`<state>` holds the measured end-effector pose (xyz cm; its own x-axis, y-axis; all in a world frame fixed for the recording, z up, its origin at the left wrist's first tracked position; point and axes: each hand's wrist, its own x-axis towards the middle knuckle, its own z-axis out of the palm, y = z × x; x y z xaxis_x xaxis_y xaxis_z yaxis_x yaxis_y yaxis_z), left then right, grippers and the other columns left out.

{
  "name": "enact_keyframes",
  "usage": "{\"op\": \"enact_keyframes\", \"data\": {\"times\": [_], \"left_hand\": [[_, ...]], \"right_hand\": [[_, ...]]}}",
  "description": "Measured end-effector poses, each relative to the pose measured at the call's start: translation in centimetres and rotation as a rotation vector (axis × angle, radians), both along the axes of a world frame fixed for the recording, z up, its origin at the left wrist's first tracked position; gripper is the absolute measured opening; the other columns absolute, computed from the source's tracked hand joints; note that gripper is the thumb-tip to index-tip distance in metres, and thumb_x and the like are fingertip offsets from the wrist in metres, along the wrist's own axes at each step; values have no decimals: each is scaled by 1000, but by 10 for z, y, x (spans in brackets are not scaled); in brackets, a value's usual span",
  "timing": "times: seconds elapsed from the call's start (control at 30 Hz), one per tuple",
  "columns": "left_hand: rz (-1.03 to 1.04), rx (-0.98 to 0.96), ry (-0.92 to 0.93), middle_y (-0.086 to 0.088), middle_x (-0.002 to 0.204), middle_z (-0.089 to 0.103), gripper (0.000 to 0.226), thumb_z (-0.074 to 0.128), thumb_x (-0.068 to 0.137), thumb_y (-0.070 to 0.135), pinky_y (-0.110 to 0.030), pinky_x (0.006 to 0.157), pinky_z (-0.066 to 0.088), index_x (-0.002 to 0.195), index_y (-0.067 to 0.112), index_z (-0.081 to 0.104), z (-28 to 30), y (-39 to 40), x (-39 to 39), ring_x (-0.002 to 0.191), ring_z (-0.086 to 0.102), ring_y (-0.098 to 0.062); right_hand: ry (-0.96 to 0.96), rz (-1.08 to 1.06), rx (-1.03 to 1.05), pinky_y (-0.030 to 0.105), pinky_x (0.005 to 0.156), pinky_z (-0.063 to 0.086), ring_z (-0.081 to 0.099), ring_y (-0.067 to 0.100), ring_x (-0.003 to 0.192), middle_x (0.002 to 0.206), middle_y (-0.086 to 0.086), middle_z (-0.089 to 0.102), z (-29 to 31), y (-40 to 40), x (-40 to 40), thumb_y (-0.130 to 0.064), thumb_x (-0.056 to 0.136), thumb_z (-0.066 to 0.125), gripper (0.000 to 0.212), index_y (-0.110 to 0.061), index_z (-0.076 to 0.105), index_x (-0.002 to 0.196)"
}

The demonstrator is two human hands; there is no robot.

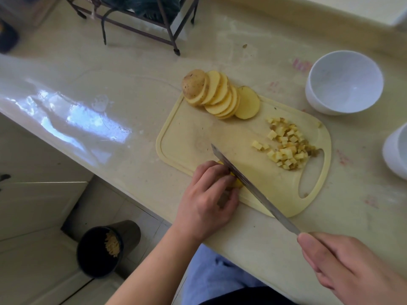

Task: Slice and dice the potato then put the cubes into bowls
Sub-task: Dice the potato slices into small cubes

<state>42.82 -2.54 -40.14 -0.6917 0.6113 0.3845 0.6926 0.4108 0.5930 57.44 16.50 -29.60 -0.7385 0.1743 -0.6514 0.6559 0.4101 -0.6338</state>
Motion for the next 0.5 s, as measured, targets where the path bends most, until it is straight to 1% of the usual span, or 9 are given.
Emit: {"op": "enact_keyframes", "data": {"times": [0.07, 0.17, 0.3, 0.33, 0.4, 0.47, 0.5], "left_hand": [[1, 2, 3, -17, 104, 70, 12, 79, 84, 5, -42, 89, 54, 93, -3, 76, 0, 0, 0, 103, 65, -37], [-3, 9, 8, -17, 104, 70, 12, 78, 85, 5, -42, 90, 54, 93, -4, 76, 0, 0, 0, 103, 65, -37], [-1, 17, 8, -17, 103, 70, 12, 77, 85, 5, -39, 92, 53, 93, -4, 76, 0, 1, 0, 104, 63, -35], [1, 17, 6, -17, 103, 70, 13, 78, 85, 5, -38, 93, 53, 93, -4, 76, 0, 0, 0, 104, 63, -34], [-2, 15, 3, -16, 103, 70, 12, 78, 84, 4, -38, 93, 53, 93, -4, 76, 1, 1, 0, 103, 64, -34], [-3, 14, 0, -16, 104, 71, 12, 78, 83, 3, -39, 92, 54, 93, -3, 76, 2, 1, -1, 103, 64, -34], [-4, 16, 0, -16, 104, 71, 11, 78, 83, 3, -39, 92, 53, 93, -2, 76, 3, 2, -1, 103, 64, -34]], "right_hand": [[-14, -17, -8, 15, 44, 27, 36, 8, 41, 44, -2, 35, 0, 1, 3, -101, 55, 26, 91, -12, 43, 66], [-31, -10, -5, 15, 43, 27, 36, 9, 40, 43, -1, 35, 1, 2, 4, -103, 53, 26, 92, -13, 44, 66], [-15, 30, 30, 14, 46, 29, 39, 8, 43, 45, -1, 40, 3, -2, -3, -102, 54, 20, 90, -17, 45, 71], [-3, 38, 35, 16, 46, 29, 40, 7, 44, 46, -2, 41, 1, -4, -6, -102, 56, 19, 89, -18, 45, 72], [24, 49, 35, 24, 48, 33, 40, 6, 46, 48, -1, 40, -4, -7, -13, -97, 64, 21, 83, -17, 44, 73], [49, 54, 26, 31, 50, 36, 38, 6, 47, 50, -2, 39, -9, -10, -21, -87, 73, 27, 72, -17, 44, 72], [58, 55, 15, 31, 50, 35, 36, 6, 48, 50, -3, 38, -11, -11, -25, -83, 76, 28, 68, -17, 43, 70]]}}
